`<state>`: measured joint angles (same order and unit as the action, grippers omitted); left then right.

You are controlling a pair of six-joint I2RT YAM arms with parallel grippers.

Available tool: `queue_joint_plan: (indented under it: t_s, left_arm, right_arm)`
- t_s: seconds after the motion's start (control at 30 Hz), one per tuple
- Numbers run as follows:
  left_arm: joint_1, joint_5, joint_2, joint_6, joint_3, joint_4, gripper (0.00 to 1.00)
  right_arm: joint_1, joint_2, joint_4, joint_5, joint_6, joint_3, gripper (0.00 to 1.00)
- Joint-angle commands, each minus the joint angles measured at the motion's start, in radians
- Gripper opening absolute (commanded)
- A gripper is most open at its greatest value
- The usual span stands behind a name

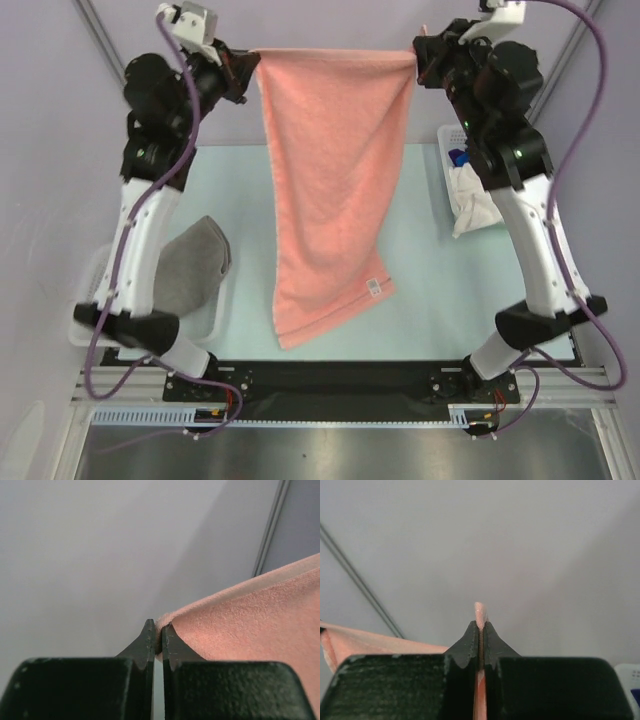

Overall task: Fold and stack the towels
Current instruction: Flatten out the crumpled towel

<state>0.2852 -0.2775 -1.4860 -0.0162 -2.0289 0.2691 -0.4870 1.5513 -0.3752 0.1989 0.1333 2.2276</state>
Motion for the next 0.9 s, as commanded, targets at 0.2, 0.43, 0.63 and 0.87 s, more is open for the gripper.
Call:
queue_joint_plan:
  t_s: [0.2,0.43,0.63,0.87]
  left_arm:
    - [-0.129,-0.094,-0.293,-0.172,-0.123,-0.137,0.00]
    - [-0.152,-0.043,-0.506,-0.203,-0.278,-0.127,0.00]
    - [-0.167,-0.051,-0.592,-0.231,-0.324,-0.143,0.00]
    - [-0.166,-0.066,-0.566,-0.240,-0.087,-0.231,0.00]
  right_arm:
    - [0.226,0.248,0.153,-0.240,0.172,0.040,0.00]
    - [0.286,0.384,0.295,-0.279,0.215,0.020,0.00]
    - [0.307,0.578,0.280,-0.286,0.239,0.155,0.00]
    - [0.315,0.550,0.363,-0.270,0.267,-0.055,0.00]
